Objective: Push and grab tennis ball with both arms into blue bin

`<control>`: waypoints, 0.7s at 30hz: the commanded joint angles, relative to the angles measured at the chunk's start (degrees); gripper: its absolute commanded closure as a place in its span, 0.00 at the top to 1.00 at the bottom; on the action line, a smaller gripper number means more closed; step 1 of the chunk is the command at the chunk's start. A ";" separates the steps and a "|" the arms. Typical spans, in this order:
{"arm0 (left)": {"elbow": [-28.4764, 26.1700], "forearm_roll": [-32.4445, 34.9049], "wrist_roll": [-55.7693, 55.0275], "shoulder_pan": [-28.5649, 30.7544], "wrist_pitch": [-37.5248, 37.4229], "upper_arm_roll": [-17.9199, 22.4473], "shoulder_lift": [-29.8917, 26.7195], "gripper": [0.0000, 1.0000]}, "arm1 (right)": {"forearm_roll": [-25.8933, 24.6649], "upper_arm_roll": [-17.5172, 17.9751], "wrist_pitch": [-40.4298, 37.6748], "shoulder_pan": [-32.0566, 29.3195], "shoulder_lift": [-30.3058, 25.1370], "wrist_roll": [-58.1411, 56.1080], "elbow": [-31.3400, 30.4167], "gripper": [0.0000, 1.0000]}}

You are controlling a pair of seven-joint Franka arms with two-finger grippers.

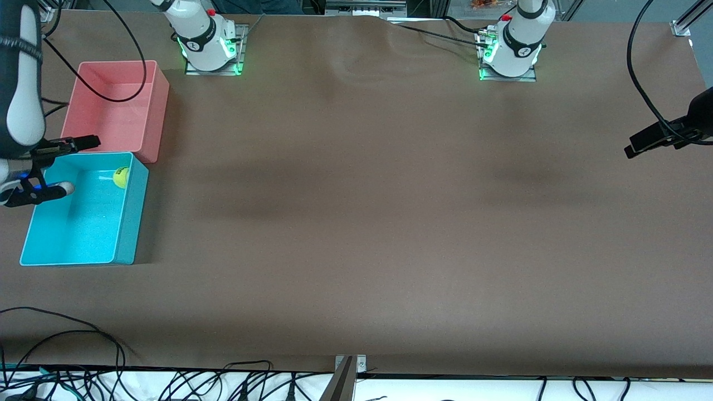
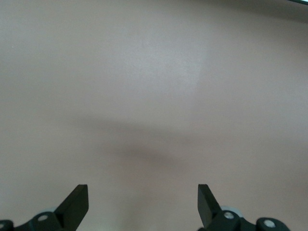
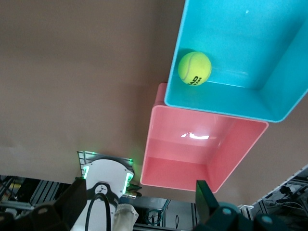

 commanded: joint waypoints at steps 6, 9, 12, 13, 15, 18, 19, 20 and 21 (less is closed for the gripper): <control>-0.89 -0.80 0.54 -0.65 0.28 0.56 -0.88 1.00 | 0.64 -0.25 -0.42 3.48 -8.37 4.53 1.25 1.00; -0.89 -0.80 0.54 -0.65 0.28 0.56 -0.88 1.00 | 0.73 -0.42 3.17 3.48 -11.01 4.61 1.25 1.00; -0.89 -0.80 0.54 -0.65 0.28 0.47 -0.88 1.00 | 0.73 -0.42 7.31 3.39 -13.30 5.31 0.29 1.00; -0.89 -0.80 0.54 -0.65 0.28 0.56 -0.88 1.00 | 0.73 -0.51 8.01 3.48 -13.39 6.01 0.02 1.00; -0.89 -0.80 0.54 -0.65 0.28 0.47 -0.88 1.00 | 0.99 -0.51 8.46 3.39 -13.39 7.94 -0.42 1.00; -0.89 -0.80 0.54 -0.65 0.28 0.56 -0.88 1.00 | 3.45 -0.60 12.31 3.48 -15.49 10.67 -5.14 1.00; -0.89 -0.80 0.54 -0.65 0.28 0.56 -0.88 1.00 | 3.89 -0.60 14.41 3.39 -17.24 11.37 -7.95 1.00; -0.89 -0.80 0.54 -0.65 0.28 0.56 -0.88 1.00 | 4.15 -0.60 16.26 3.39 -18.83 11.64 -10.50 1.00; -0.89 -0.80 0.54 -0.65 0.28 0.56 -0.88 1.00 | 4.24 -0.60 18.02 3.39 -20.41 11.73 -12.88 1.00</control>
